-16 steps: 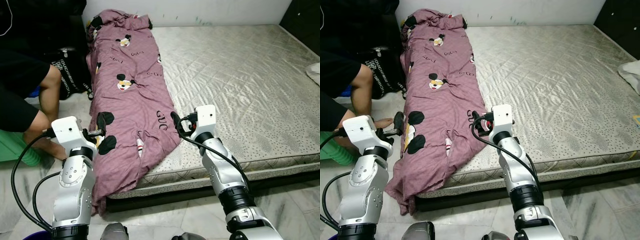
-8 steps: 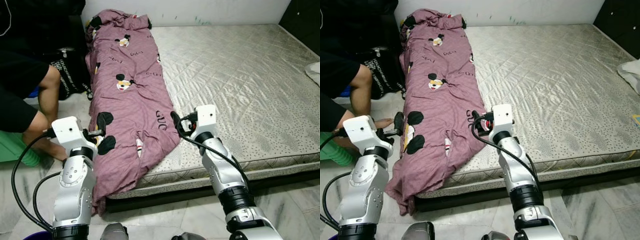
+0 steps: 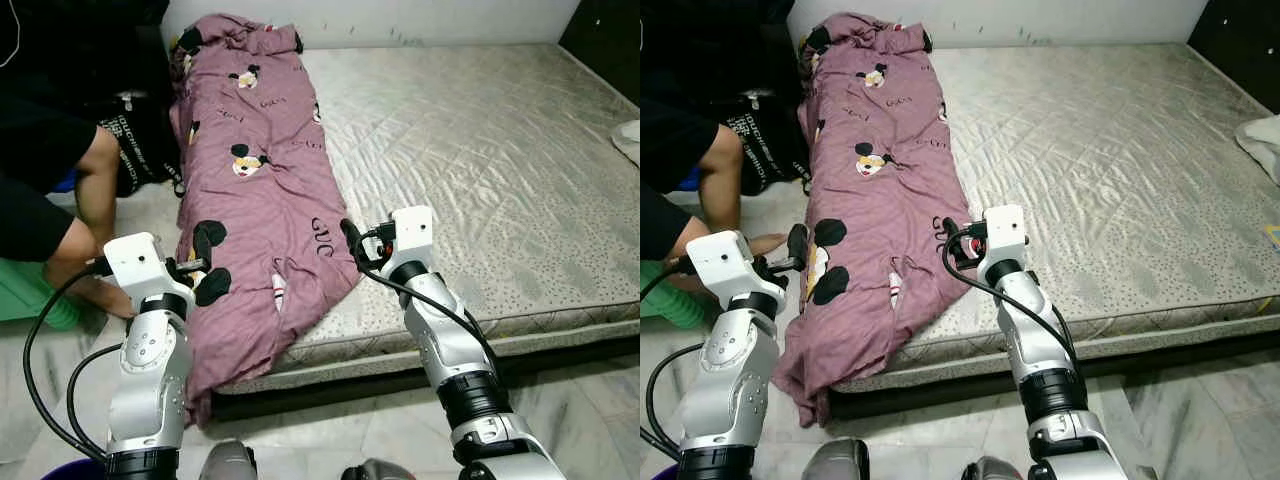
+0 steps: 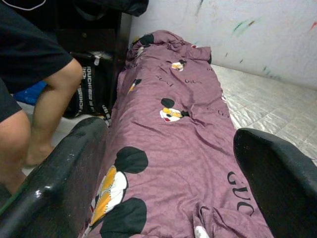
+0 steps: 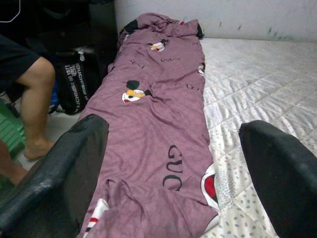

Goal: Clean up the room

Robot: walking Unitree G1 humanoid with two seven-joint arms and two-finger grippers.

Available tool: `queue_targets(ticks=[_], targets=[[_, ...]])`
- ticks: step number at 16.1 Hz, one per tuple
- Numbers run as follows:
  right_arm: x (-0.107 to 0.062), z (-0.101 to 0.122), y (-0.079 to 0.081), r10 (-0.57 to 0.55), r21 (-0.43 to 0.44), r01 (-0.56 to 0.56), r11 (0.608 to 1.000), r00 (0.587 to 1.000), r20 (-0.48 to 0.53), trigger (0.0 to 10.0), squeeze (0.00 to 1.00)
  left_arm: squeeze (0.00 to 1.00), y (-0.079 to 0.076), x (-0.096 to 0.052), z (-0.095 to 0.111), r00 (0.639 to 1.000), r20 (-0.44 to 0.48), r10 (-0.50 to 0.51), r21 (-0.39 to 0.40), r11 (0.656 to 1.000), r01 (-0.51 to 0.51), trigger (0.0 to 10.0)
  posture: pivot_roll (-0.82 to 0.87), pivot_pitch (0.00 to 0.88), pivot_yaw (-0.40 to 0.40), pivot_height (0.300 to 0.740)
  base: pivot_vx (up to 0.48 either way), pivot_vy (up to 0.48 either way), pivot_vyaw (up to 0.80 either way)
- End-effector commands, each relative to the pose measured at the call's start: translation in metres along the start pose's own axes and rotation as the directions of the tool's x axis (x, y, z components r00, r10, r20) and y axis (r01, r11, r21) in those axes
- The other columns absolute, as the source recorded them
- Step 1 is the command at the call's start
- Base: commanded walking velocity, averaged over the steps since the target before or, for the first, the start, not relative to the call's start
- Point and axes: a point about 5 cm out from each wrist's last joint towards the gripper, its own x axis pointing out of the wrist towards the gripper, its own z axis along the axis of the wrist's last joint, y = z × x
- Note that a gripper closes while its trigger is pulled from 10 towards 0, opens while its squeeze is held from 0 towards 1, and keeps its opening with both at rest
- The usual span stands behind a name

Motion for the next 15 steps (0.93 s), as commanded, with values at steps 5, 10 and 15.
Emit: queue_targets(ticks=[5,10,15], targets=[[0.0001,0.0002,0.0002,0.011,0.000,-0.011,1.000,1.000,-0.008,10.0,0.00,0.00,-0.0007,0.0011,-0.0003,1.000,0.000,0.005,0.007,1.000,-0.005,10.0,0.07,0.094,-0.033,0.627,0.000,0.000,0.00],[0.0009,-0.0012,-0.0006,0.015,-0.006,-0.015,1.000,1.000,-0.017,10.0,0.00,0.00,-0.0017,0.0022,0.0002,1.000,0.008,0.008,0.009,1.000,-0.008,10.0,0.06,0.090,-0.036,0.627,0.000,0.000,0.00],[0.0016,-0.0018,-0.0001,0.028,-0.014,-0.029,0.999,0.999,-0.025,10.0,0.00,0.00,-0.0011,0.0014,-0.0007,1.000,0.006,-0.006,0.001,1.000,0.006,10.0,0.06,0.088,-0.040,0.627,0.000,0.000,0.00]])
